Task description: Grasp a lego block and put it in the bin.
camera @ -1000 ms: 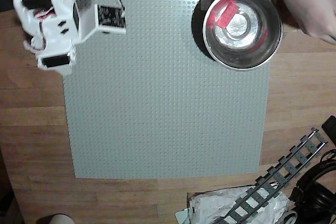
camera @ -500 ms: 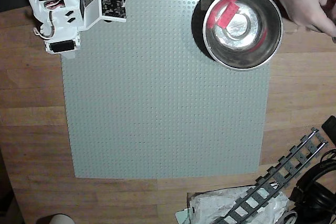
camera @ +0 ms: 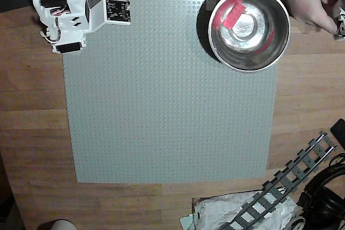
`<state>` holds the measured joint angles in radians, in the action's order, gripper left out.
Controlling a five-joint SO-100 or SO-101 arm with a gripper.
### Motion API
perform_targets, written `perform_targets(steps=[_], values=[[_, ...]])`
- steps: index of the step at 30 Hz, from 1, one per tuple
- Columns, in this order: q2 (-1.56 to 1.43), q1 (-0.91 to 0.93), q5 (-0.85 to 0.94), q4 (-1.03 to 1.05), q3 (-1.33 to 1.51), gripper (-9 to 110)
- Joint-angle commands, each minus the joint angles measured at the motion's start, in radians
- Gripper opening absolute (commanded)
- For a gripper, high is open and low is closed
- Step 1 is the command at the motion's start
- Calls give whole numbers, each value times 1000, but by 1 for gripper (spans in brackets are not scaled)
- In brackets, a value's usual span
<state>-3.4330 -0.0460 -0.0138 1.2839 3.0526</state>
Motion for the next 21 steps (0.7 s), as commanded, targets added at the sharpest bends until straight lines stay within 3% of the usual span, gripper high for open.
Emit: perform_targets(steps=[1, 21], values=[[-17, 0, 12, 2, 2, 0], [-17, -2, 3, 2, 2, 0]])
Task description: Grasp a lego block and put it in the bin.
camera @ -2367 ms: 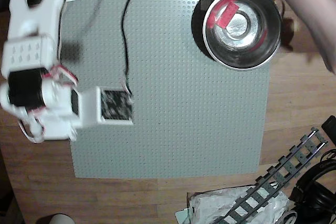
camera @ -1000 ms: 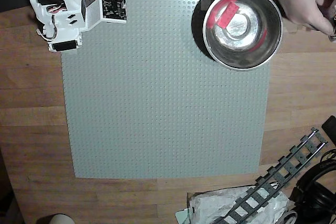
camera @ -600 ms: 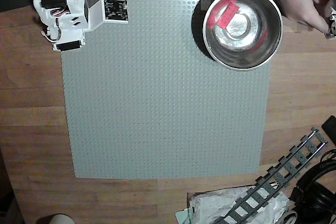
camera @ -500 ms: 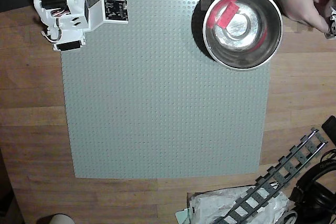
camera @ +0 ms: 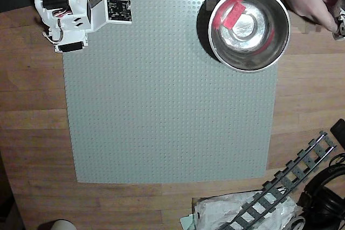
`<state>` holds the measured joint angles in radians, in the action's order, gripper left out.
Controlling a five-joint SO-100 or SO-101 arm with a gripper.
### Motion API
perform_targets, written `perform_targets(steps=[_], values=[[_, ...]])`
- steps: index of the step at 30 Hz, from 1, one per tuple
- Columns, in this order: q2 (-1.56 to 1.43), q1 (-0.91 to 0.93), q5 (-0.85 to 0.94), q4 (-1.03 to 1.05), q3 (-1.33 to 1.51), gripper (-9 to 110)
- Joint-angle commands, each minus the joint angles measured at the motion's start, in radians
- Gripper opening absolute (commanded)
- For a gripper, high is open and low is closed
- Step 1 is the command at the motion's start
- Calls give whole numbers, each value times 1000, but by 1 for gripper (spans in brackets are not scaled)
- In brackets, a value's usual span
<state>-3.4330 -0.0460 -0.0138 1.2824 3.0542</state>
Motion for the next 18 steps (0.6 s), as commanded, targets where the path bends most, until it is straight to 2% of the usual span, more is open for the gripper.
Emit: perform_targets(steps=[1, 18], values=[[-17, -2, 3, 3, 0, 0], [-17, 12, -2, 3, 0, 0]])
